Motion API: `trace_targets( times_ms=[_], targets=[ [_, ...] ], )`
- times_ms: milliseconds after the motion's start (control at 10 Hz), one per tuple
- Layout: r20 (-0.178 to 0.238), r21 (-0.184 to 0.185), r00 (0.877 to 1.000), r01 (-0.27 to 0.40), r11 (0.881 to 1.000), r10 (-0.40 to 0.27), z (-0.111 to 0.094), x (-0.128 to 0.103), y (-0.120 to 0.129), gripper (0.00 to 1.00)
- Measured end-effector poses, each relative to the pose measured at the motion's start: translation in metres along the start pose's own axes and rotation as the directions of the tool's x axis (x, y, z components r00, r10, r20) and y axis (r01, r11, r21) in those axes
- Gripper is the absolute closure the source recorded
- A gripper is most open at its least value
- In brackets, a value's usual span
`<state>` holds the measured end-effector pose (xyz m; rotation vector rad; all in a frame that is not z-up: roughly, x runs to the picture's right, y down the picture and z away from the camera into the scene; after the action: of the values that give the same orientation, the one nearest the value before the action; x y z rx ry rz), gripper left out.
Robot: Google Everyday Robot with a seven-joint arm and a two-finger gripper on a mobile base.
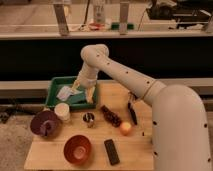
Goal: Wipe red bowl with sponge
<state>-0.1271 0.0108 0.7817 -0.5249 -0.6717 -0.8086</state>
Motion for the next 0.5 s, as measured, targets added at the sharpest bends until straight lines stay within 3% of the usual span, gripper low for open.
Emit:
trace_targets(
  times_ms=[200,500],
  targets=[
    [-0.053,0.002,0.997,-0.063,0.998,0.063,0.002,0.016,0.004,0.2],
    [-0.145,0.005,0.965,-0.22,0.975,0.219,0.012,0.063,0.012,0.2]
  ],
)
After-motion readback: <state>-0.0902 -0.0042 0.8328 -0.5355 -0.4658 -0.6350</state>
